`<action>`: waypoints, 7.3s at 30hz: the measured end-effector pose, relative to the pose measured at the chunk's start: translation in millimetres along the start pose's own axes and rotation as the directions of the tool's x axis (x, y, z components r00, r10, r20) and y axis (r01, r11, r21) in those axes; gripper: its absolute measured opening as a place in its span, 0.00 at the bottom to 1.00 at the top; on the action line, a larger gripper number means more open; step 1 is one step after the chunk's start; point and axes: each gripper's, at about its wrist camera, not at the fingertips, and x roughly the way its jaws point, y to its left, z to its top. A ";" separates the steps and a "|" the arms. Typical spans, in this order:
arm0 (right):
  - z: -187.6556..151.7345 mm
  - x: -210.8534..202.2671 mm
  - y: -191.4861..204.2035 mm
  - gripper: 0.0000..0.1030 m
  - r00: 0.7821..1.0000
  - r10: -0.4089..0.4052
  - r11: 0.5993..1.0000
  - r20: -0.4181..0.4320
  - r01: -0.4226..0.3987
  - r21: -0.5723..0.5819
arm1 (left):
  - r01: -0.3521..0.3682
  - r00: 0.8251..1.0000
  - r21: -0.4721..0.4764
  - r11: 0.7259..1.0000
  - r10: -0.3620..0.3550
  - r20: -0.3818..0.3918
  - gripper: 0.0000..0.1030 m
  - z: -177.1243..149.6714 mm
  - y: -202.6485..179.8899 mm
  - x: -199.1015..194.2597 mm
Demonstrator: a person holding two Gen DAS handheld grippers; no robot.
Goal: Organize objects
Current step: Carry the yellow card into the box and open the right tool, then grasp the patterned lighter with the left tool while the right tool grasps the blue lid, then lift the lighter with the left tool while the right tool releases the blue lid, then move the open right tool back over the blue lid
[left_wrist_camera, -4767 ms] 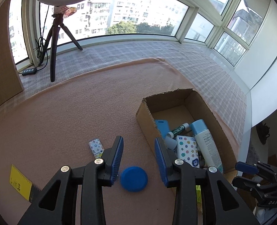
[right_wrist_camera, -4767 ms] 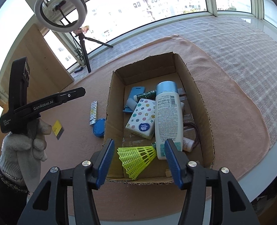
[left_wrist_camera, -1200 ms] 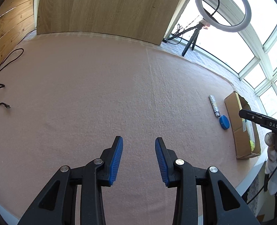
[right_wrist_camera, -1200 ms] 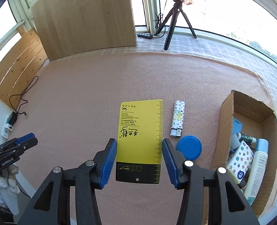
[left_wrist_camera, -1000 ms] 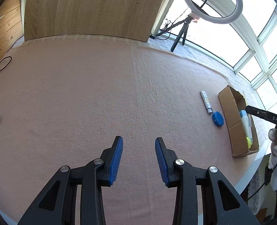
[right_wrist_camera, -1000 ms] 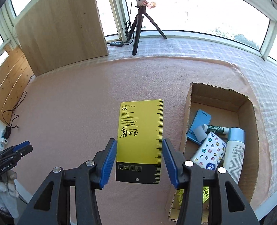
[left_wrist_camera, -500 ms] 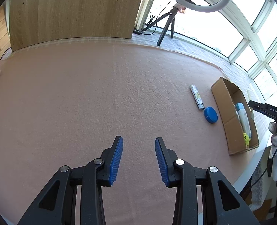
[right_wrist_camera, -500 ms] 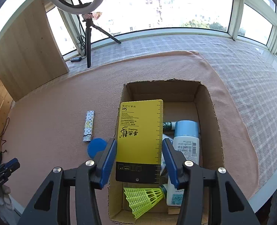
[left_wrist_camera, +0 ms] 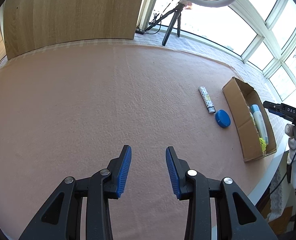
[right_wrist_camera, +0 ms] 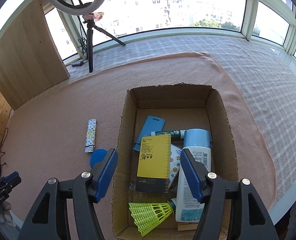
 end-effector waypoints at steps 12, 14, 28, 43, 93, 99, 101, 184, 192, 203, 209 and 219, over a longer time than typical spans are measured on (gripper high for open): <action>-20.4 -26.0 0.7 0.59 0.999 0.045 0.997 0.029 -0.047 0.066 | 0.039 0.999 0.108 0.993 -0.038 -0.009 0.37 27.7 -38.3 17.0; -25.0 -33.8 3.8 0.59 0.998 0.044 0.997 0.042 -0.046 0.062 | 0.051 0.999 0.146 0.988 -0.051 -0.003 0.37 37.7 -54.3 24.6; -67.0 -58.3 13.6 0.59 0.993 0.109 0.990 0.050 -0.113 0.089 | 0.119 0.991 0.228 0.966 -0.101 -0.087 0.42 92.7 -145.6 123.4; -98.9 -43.1 49.8 0.59 0.977 0.212 0.972 0.011 -0.212 0.105 | 0.101 0.987 0.255 0.962 -0.065 -0.146 0.42 102.0 -179.1 190.0; -30.1 100.8 111.2 0.42 0.994 -0.083 0.988 -0.077 0.093 0.126 | 0.089 0.991 0.282 0.955 -0.057 -0.119 0.23 77.9 -51.4 153.3; -30.2 101.1 114.3 0.41 0.995 -0.074 0.992 -0.072 0.081 0.099 | 0.098 0.990 0.269 0.958 -0.067 -0.124 0.23 72.8 -48.0 150.0; -30.3 101.2 114.9 0.41 0.995 -0.067 0.993 -0.073 0.073 0.093 | 0.099 0.990 0.265 0.959 -0.068 -0.124 0.23 69.9 -46.9 148.2; -23.4 116.7 134.1 0.55 0.998 -0.057 0.991 0.018 0.055 0.124 | 0.081 0.993 0.243 0.967 -0.057 -0.103 0.24 46.8 -12.7 124.2; 33.7 85.2 125.0 0.43 0.997 0.073 0.996 -0.030 -0.071 0.059 | 0.082 0.995 0.201 0.976 -0.068 -0.074 0.24 47.0 -1.5 122.8; 92.5 166.0 111.1 0.15 0.925 -0.188 0.980 -0.329 0.156 -0.122 | 0.086 0.996 0.161 0.983 -0.081 -0.039 0.24 44.3 11.5 116.5; 98.7 175.9 113.9 0.12 0.909 -0.238 0.969 -0.343 0.198 -0.148 | 0.089 0.996 0.156 0.984 -0.087 -0.023 0.24 42.3 16.7 108.9; 95.1 181.1 142.0 0.12 0.839 -0.420 0.891 -0.346 0.307 -0.335 | 0.099 0.995 0.153 0.983 -0.099 -0.007 0.24 42.5 19.9 101.7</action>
